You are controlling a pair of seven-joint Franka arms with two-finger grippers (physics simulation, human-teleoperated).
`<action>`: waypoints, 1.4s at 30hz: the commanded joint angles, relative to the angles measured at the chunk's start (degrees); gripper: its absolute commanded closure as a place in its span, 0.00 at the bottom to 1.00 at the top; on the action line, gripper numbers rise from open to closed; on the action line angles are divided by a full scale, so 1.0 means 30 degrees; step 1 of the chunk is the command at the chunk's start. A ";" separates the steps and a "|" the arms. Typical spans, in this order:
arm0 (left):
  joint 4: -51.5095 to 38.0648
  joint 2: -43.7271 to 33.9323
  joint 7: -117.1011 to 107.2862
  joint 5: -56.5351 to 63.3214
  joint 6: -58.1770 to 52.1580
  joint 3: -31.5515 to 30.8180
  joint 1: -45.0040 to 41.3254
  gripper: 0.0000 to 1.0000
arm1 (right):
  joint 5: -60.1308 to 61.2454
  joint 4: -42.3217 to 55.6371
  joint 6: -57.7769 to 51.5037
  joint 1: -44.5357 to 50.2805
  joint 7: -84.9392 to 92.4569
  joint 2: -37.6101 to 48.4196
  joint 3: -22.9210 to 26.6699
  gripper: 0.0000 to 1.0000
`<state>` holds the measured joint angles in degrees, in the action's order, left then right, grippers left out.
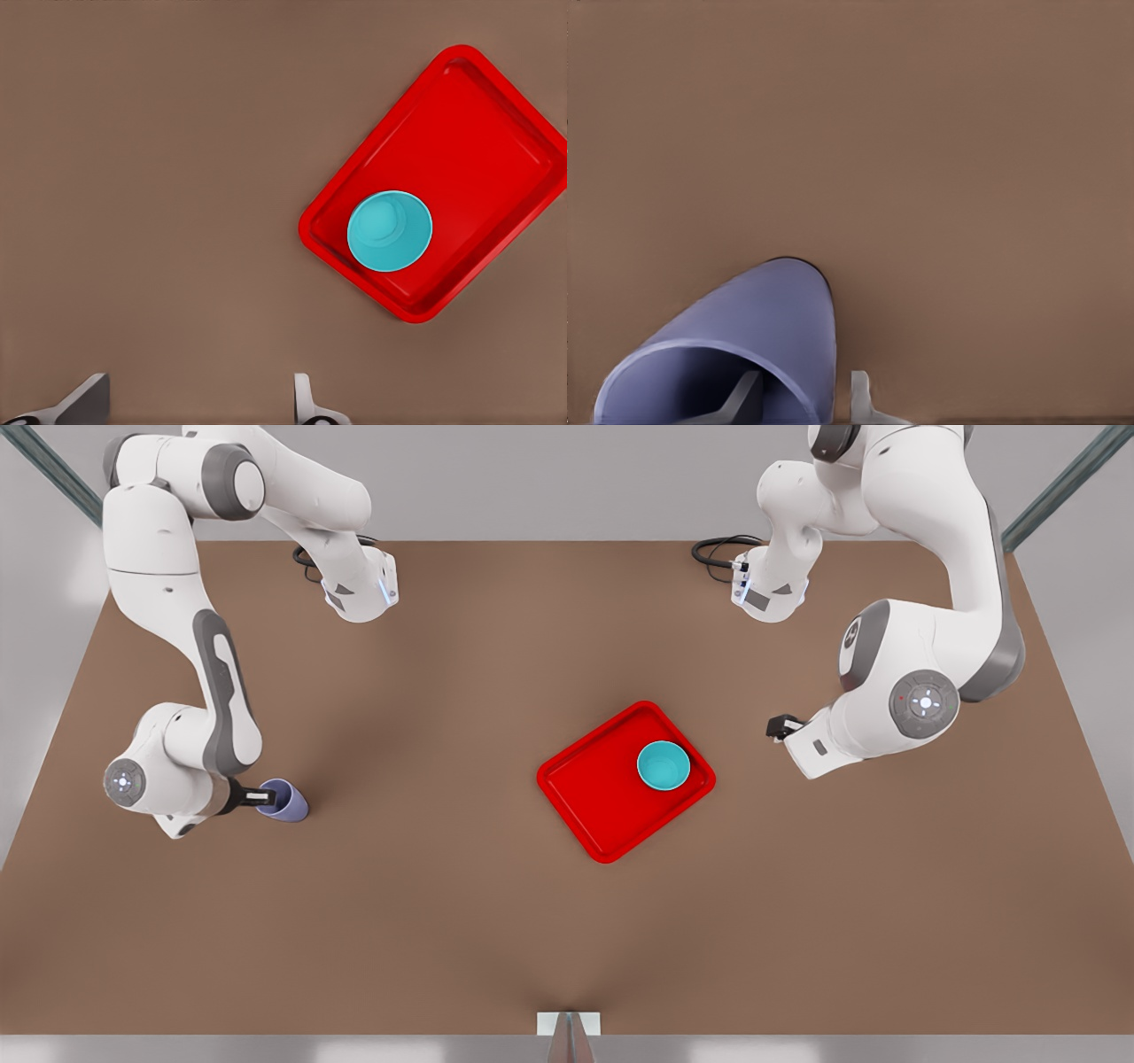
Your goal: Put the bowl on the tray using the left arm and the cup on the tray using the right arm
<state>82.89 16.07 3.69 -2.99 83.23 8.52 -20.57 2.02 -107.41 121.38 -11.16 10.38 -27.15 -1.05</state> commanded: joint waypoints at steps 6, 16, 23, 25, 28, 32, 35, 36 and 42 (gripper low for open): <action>-0.0003 0.0004 0.0146 0.0088 0.0029 0.0030 0.0000 0.00 | 0.0031 0.0030 0.0262 -0.0030 -0.0003 -0.0324 0.0000 0.79; -0.0003 0.0091 0.0147 0.0205 0.0029 0.0088 0.0029 0.00 | 0.0060 0.1054 -0.1991 0.0029 -0.0701 0.1433 -0.1901 0.79; -0.0003 0.0091 0.0117 0.0205 0.0029 0.0088 0.0000 0.00 | -0.0057 0.2519 -0.2404 0.1108 -1.2713 0.1844 -0.9669 0.79; -0.0003 0.0091 0.0088 0.0205 0.0029 0.0059 0.0000 0.00 | -0.0320 0.4129 -0.2404 0.3336 -1.5438 0.0822 -0.9668 0.79; -0.0032 0.0091 0.0059 0.0205 0.0029 0.0059 0.0000 0.00 | -0.1229 0.7848 -0.2375 0.6618 -1.9540 -0.2195 -0.9668 0.79; -0.0003 0.0121 -0.0059 0.0205 0.0088 0.0088 0.0000 0.00 | -0.2723 1.3975 -0.2375 1.1218 -2.1859 -0.6915 -0.8030 0.79; -0.0003 0.0179 -0.0029 0.0234 0.0088 0.0088 0.0029 0.00 | -0.2489 1.5412 -0.2462 1.2861 -2.2444 -0.7941 -0.7236 0.79; -0.0003 0.0179 -0.0088 0.0234 0.0088 0.0089 0.0029 0.00 | -0.2489 1.5382 -0.2756 1.3153 -2.2445 -0.7999 -0.7266 0.79; -0.0003 0.0179 -0.0059 0.0205 0.0059 0.0089 0.0029 0.00 | -0.2577 1.5031 -0.2462 1.3476 -2.2269 -0.8879 -0.7237 0.79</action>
<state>82.88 16.62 3.51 -2.35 83.41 8.79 -20.48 -5.59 -62.29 114.17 29.64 -56.43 -54.32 -22.75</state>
